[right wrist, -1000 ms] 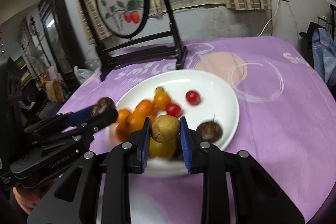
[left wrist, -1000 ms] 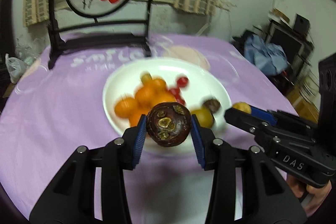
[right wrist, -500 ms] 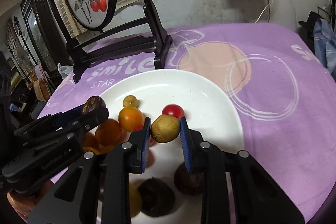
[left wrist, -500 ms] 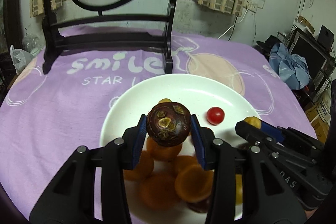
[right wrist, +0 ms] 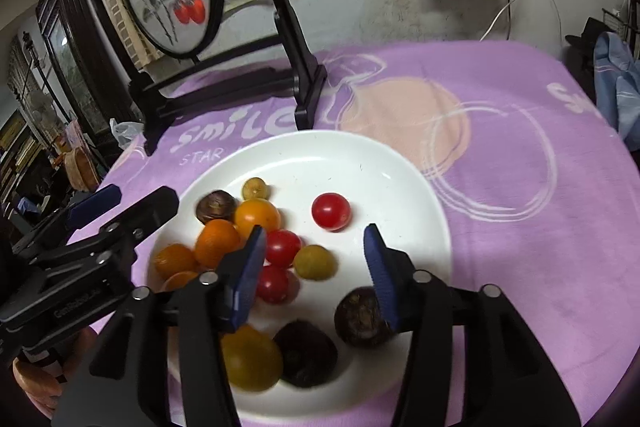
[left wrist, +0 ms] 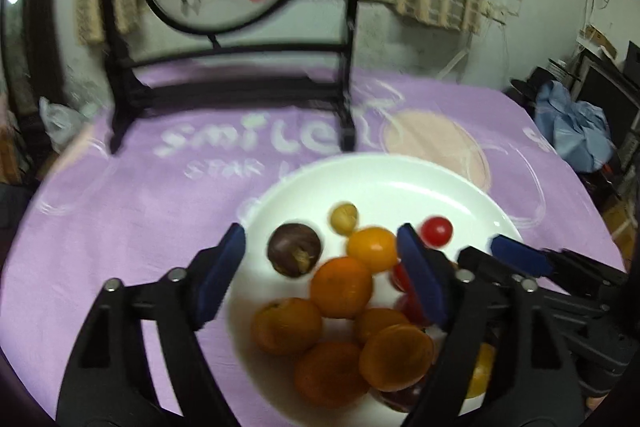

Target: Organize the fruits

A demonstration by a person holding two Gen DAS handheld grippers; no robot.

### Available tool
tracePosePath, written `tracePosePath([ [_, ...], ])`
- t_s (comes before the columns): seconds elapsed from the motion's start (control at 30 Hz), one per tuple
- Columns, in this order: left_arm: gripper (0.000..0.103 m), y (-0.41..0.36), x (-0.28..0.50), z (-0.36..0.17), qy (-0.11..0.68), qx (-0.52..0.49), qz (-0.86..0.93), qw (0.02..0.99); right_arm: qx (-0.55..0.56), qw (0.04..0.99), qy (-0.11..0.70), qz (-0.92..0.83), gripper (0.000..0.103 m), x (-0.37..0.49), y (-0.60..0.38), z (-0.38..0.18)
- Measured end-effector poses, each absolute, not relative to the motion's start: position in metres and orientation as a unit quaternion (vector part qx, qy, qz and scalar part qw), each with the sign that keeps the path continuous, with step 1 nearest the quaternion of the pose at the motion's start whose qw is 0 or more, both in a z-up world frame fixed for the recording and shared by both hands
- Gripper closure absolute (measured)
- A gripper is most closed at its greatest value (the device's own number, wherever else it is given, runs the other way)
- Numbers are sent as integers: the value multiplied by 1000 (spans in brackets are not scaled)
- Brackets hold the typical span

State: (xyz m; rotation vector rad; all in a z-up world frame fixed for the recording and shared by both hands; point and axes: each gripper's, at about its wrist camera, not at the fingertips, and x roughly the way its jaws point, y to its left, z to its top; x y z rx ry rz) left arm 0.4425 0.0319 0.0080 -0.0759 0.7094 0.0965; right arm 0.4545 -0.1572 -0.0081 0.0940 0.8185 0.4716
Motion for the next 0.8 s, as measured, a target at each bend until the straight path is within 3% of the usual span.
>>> tracePosePath([
  [0.13,7,35,419,28,331,-35,52,942,26,896,376,235,42,420,-165,7],
  [0.4,2,27,334,46,312,-12,40,949,-28,910,329,251,39,322,-183,4],
  [0.63,2,16,267,11,324,14,16,946,-70,905,310,282,8,263,-196,-21],
  [0.8,2,15,242,-4,331,20,18,943,-54,909,299,285,4,249,-203,-19],
])
